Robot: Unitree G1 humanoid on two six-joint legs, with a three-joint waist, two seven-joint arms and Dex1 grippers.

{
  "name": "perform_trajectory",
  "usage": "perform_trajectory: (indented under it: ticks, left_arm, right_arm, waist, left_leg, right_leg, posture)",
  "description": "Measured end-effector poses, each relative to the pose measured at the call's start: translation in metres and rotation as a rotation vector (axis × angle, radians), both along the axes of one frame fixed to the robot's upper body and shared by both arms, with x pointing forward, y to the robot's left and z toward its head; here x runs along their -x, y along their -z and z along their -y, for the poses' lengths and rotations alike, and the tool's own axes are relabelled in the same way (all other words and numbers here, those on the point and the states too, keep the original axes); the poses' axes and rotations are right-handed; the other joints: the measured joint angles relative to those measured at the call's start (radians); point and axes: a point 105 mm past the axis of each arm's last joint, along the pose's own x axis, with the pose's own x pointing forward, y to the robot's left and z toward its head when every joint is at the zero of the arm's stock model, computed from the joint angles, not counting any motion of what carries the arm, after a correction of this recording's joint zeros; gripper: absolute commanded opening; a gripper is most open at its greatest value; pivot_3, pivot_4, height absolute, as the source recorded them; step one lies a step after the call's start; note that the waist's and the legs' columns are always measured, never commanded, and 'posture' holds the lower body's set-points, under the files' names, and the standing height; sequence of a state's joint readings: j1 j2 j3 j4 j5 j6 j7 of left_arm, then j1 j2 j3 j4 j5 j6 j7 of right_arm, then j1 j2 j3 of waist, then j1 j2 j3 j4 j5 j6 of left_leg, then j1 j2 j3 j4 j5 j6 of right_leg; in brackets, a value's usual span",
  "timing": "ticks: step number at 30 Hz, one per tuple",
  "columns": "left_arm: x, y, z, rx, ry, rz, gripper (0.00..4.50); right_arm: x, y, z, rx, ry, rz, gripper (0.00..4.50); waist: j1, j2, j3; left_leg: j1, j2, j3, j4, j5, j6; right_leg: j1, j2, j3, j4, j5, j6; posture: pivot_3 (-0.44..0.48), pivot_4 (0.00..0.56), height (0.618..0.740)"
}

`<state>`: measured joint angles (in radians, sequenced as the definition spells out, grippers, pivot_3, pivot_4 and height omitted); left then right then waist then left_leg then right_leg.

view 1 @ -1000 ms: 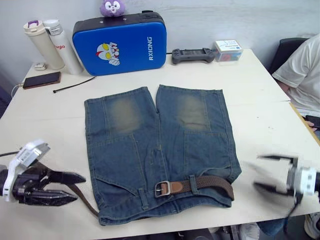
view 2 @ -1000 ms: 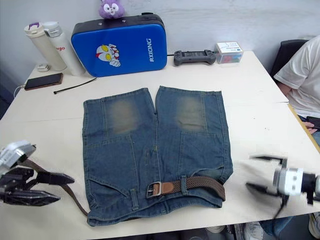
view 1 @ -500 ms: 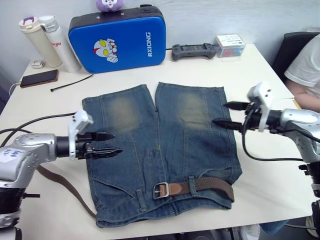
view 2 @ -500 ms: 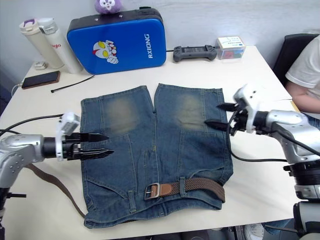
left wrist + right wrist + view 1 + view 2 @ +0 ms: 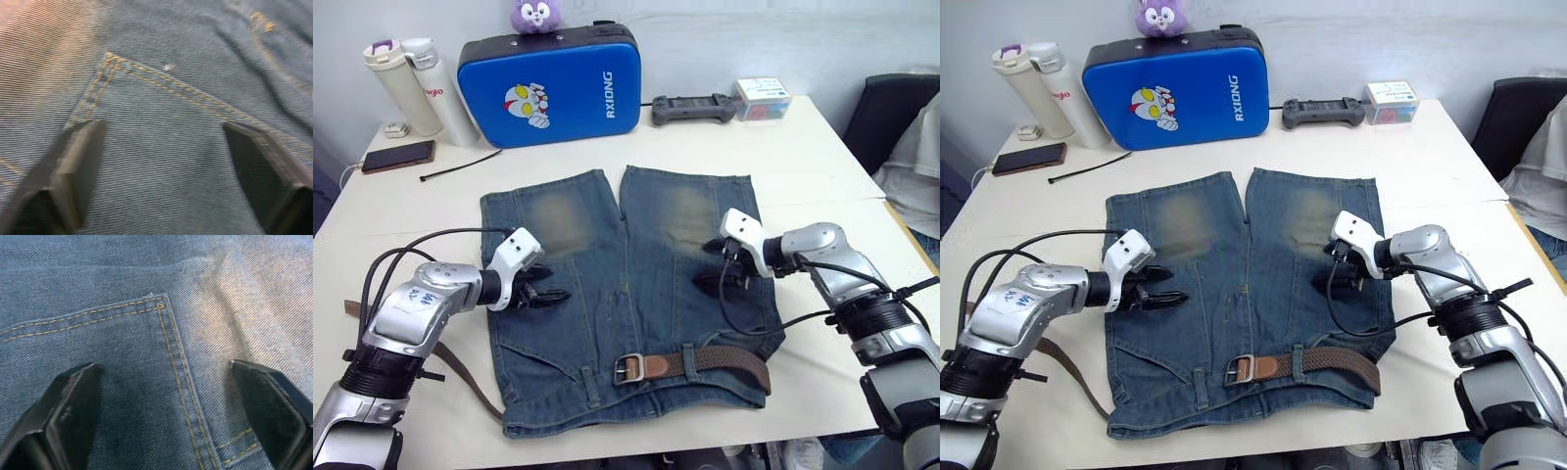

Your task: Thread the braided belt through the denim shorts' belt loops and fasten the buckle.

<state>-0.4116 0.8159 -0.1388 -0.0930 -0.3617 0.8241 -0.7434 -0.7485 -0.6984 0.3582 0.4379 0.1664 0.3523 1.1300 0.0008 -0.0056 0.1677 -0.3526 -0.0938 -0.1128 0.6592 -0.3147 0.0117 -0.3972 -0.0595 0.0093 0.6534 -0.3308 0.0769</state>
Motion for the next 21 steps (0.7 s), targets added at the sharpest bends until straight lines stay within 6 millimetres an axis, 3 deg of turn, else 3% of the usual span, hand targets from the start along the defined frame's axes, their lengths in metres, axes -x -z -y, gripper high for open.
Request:
perform_trajectory:
  ticks: [5,6,7,15,18,21]
  left_arm:
    - [0.002,0.005,-0.004,-0.014,0.000,-0.027,0.32]
    - [0.002,0.005,-0.004,-0.013,0.003,-0.032,0.02]
    - [0.003,0.005,-0.004,-0.010,0.007,-0.038,0.00]
    - [-0.002,-0.005,-0.008,0.021,0.002,-0.041,0.00]
    - [-0.022,-0.021,-0.010,0.051,-0.033,0.037,0.00]
    - [-0.038,-0.033,-0.008,0.060,-0.049,0.111,0.00]
  right_arm:
    - [0.006,0.006,0.001,-0.014,0.004,-0.046,0.64]
    - [0.007,0.005,0.000,-0.016,0.002,-0.048,0.28]
    - [0.008,0.005,0.000,-0.017,0.002,-0.049,0.02]
    - [0.009,-0.007,-0.008,-0.050,0.022,-0.041,0.02]
    - [-0.006,-0.022,-0.019,-0.071,0.046,0.017,0.02]
    - [-0.021,-0.038,-0.025,-0.094,0.078,0.074,0.02]
  waist:
    - [0.000,-0.001,-0.013]
    - [0.000,-0.001,-0.014]
    - [0.000,-0.002,-0.014]
    - [0.000,-0.002,-0.012]
    - [-0.004,-0.001,-0.011]
    - [-0.004,-0.001,-0.010]
  left_leg:
    - [0.002,0.000,-0.001,-0.002,-0.002,0.001]
    - [0.002,0.000,-0.001,-0.002,-0.002,0.001]
    - [0.002,0.000,-0.001,-0.002,-0.002,0.001]
    - [-0.005,0.000,-0.001,-0.005,-0.002,0.000]
    - [-0.019,0.000,0.000,0.003,0.000,-0.002]
    - [-0.021,0.000,0.000,0.004,0.000,-0.003]
  right_leg:
    - [0.003,0.000,0.000,-0.003,0.000,0.000]
    - [0.003,0.000,0.000,-0.003,0.000,0.000]
    - [0.003,0.000,0.000,-0.003,0.000,0.000]
    - [-0.007,0.000,0.000,-0.005,0.000,0.000]
    - [-0.021,0.000,0.000,0.004,0.000,0.000]
    - [-0.023,0.001,0.000,0.005,0.000,0.000]
  posture:
    - [0.000,0.150,0.740]
    - [0.000,0.150,0.740]
    - [0.000,0.150,0.740]
    - [0.000,0.150,0.740]
    - [0.000,0.150,0.740]
    - [0.000,0.150,0.740]
